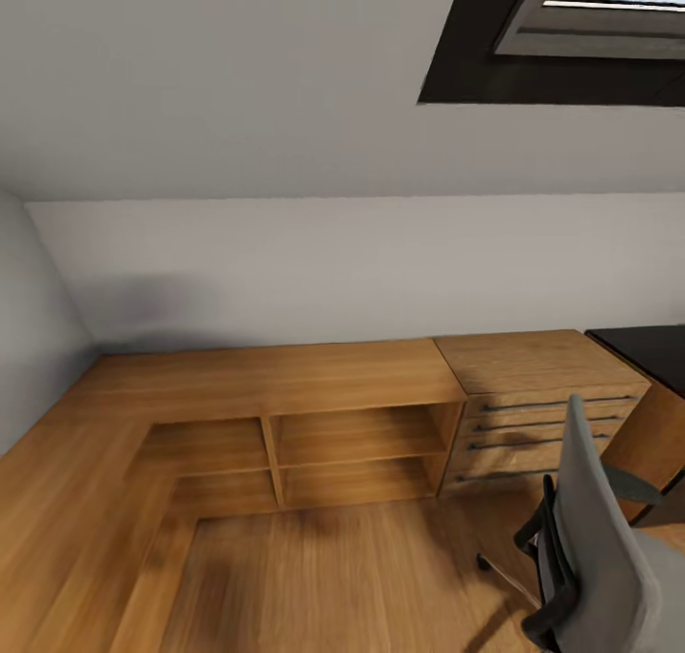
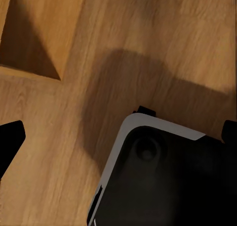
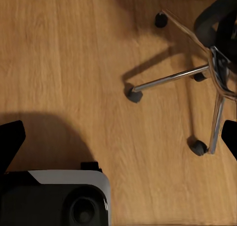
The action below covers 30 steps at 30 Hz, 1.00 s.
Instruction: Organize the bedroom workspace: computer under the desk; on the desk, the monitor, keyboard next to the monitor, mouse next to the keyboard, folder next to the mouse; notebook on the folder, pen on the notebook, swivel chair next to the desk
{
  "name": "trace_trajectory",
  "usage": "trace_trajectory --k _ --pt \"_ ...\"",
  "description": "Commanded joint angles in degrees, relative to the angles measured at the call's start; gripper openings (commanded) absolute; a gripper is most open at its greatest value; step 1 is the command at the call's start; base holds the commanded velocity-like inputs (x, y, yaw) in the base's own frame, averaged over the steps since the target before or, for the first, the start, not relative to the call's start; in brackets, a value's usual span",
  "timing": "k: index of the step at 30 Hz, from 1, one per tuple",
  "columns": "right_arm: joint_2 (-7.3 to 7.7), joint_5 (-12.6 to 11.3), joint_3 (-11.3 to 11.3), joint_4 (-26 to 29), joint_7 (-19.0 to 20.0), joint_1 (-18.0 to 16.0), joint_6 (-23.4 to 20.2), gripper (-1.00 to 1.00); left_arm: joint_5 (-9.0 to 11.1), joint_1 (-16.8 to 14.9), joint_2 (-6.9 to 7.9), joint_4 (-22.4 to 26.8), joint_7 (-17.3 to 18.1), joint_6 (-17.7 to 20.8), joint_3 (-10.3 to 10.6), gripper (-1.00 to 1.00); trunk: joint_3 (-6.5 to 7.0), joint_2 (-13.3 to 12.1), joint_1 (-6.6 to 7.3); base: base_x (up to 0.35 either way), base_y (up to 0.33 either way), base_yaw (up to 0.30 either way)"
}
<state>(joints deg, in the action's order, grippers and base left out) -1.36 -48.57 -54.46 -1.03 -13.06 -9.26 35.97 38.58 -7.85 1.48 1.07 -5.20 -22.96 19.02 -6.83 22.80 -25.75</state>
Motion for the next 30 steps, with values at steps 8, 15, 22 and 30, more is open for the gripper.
trace_trajectory --k 8,15,22,30 --pt "-0.05 0.0 -0.5 -0.1 -0.4 -0.1 0.0 1.0 0.0 0.0 0.01 0.1 -0.4 -0.1 0.5 1.0 -0.12 0.1 -0.03 0.0 0.0 -0.287" --pt "-0.05 0.0 -0.5 -0.1 -0.4 -0.1 0.0 1.0 0.0 0.0 0.01 0.1 -0.4 -0.1 0.5 1.0 -0.12 0.1 -0.03 0.0 0.0 -0.286" --pt "-0.05 0.0 -0.5 -0.1 -0.4 -0.1 0.0 1.0 0.0 0.0 0.01 0.1 -0.4 -0.1 0.5 1.0 -0.12 0.1 -0.03 0.0 0.0 -0.283" --pt "-0.05 0.0 -0.5 -0.1 -0.4 -0.1 0.0 1.0 0.0 0.0 0.01 0.1 -0.4 -0.1 0.5 1.0 -0.12 0.1 -0.03 0.0 0.0 -0.28"
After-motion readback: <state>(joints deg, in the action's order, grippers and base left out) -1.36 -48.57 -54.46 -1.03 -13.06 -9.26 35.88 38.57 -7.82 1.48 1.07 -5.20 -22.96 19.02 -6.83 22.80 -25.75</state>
